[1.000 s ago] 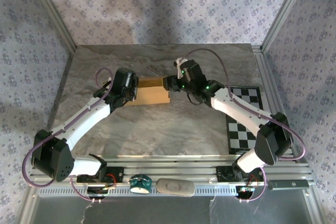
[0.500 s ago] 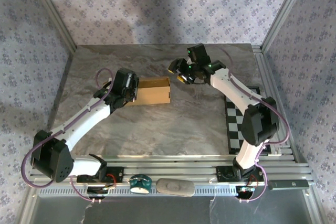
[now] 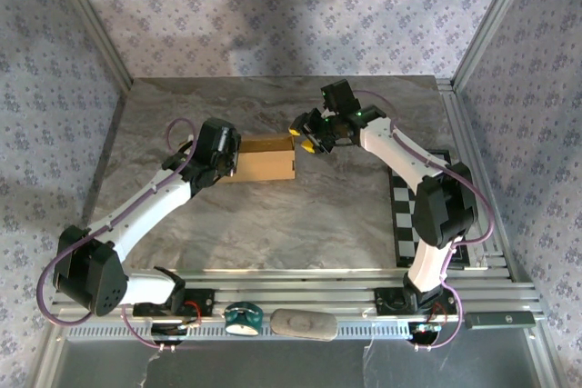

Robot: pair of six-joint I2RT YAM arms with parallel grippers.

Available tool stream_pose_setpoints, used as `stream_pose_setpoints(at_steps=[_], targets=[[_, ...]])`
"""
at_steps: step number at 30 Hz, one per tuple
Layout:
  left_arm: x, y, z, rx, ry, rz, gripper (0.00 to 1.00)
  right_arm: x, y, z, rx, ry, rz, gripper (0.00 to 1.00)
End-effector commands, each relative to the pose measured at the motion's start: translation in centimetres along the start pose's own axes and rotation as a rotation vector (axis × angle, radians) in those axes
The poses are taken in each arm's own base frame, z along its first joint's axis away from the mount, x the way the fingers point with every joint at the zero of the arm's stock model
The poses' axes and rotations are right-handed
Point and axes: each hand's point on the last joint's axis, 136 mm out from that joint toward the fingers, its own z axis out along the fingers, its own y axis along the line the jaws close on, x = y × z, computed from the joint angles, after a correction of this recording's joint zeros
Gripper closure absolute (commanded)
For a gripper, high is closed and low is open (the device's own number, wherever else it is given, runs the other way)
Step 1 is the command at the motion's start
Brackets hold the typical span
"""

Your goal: Fold the paper box

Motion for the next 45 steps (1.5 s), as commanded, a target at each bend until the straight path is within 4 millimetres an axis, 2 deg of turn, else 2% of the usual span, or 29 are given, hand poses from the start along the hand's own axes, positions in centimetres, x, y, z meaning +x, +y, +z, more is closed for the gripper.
stream_pose_setpoints(at_steps=[1, 3, 9, 14, 24, 31, 36, 40, 45], targets=[[-0.2, 1.5, -0.3, -0.05, -0.013, 0.039, 0.5, 0.4, -0.3, -0.6, 0.015, 0.007, -0.01, 0.51], [-0.3, 1.5, -0.3, -0.051, -0.015, 0.038, 0.5, 0.3, -0.5, -0.8, 0.055, -0.004, -0.059, 0.53], [-0.2, 1.5, -0.2, -0.053, -0.013, 0.039, 0.51, 0.5, -2.9, -0.4, 0.198, -0.019, -0.214, 0.56], [-0.2, 1.7, -0.2, -0.057, -0.014, 0.04, 0.51, 0.3, -3.5, -0.5, 0.311, -0.064, -0.383, 0.56], [-0.1, 1.6, -0.3, -0.053, -0.013, 0.041, 0.51, 0.2, -4.6, -0.5, 0.412, -0.128, -0.486, 0.61], [-0.1, 1.5, -0.6, -0.044, -0.015, 0.046, 0.52, 0.3, -3.3, -1.3, 0.365, -0.145, -0.487, 0.63], [-0.2, 1.8, -0.7, -0.051, -0.015, 0.046, 0.52, 0.5, -1.4, -2.3, 0.247, -0.119, -0.396, 0.52], [-0.3, 2.2, -0.8, -0.056, -0.016, 0.047, 0.52, 1.1, 0.0, -2.6, 0.162, -0.062, -0.344, 0.5], [-0.3, 2.2, -0.8, -0.053, -0.016, 0.047, 0.53, 1.2, 0.0, -2.0, 0.128, -0.041, -0.306, 0.51]])
